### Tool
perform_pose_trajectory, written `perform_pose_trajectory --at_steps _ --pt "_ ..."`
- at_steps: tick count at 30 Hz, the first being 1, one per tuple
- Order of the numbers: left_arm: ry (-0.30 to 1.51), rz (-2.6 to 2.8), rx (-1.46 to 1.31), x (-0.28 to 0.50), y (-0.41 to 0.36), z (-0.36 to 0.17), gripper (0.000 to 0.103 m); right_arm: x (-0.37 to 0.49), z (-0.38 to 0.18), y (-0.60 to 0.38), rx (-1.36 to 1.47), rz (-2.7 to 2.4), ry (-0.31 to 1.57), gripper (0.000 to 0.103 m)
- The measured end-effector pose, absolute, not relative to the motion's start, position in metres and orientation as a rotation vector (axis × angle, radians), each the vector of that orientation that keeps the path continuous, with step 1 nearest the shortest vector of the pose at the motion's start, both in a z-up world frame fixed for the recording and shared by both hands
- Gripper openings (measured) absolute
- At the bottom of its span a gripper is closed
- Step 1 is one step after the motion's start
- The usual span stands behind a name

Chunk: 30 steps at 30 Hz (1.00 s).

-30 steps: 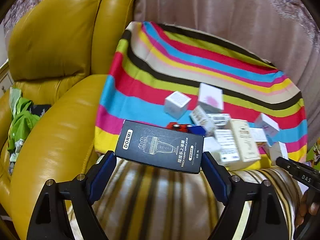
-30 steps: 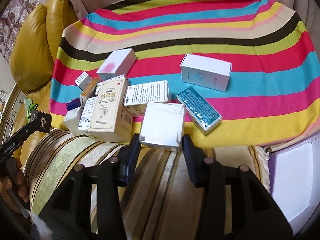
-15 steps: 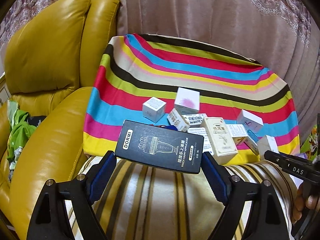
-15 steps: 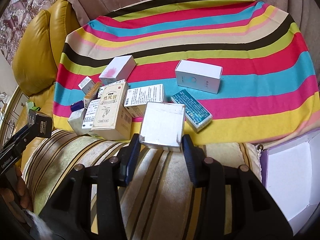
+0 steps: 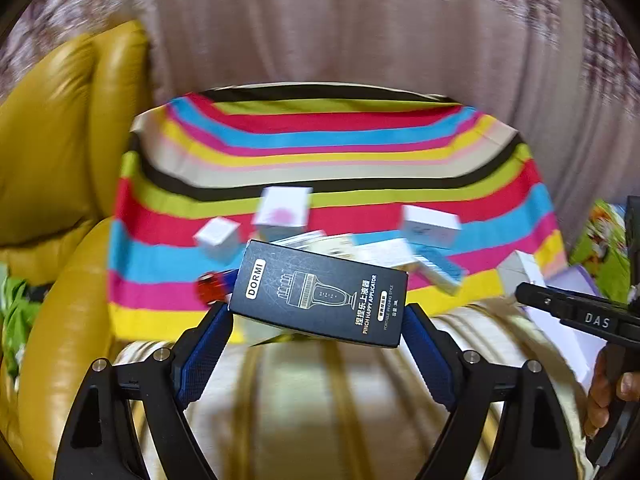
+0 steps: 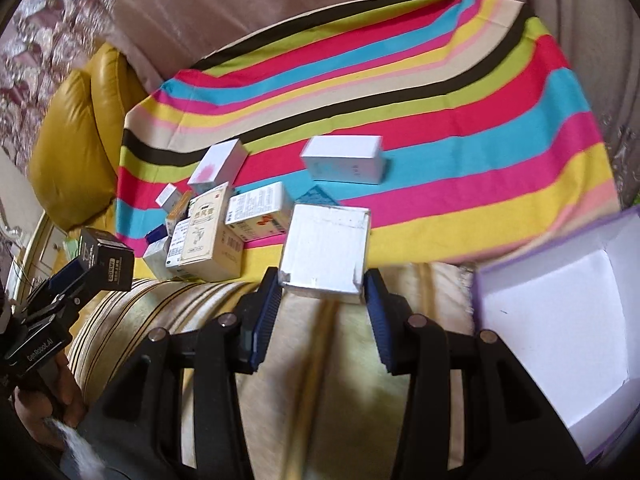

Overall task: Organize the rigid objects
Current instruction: 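Carry both boxes over the purple-rimmed storage box and open both tools to drop them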

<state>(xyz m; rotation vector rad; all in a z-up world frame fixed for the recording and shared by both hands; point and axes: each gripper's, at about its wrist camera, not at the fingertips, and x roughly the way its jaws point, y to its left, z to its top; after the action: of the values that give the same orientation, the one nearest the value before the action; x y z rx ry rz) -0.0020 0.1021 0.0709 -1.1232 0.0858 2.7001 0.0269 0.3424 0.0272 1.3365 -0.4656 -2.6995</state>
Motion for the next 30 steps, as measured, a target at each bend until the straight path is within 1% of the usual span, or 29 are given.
perform_pose_trajectory --at_steps 7,14,22,27,30 --pt "0.197 2.514 -1.096 -0.007 0.174 0.071 0.087 0.067 0.033 0.405 1.337 -2.825 -0.598 0.047" --pt "0.304 2.316 -1.080 -0.006 0.253 0.071 0.087 0.100 0.017 0.479 1.421 -2.938 -0.767 0.047" --pt "0.475 2.096 -1.102 0.012 0.337 0.046 0.087 0.120 0.000 0.516 1.519 -2.992 -0.822 0.047" --pt "0.536 2.002 -1.114 0.017 0.370 0.033 0.087 0.128 -0.009 0.527 1.567 -3.008 -0.865 0.047" --pt "0.527 1.938 -1.134 0.019 0.384 0.028 0.088 0.134 -0.013 0.534 1.588 -3.025 -0.889 0.047"
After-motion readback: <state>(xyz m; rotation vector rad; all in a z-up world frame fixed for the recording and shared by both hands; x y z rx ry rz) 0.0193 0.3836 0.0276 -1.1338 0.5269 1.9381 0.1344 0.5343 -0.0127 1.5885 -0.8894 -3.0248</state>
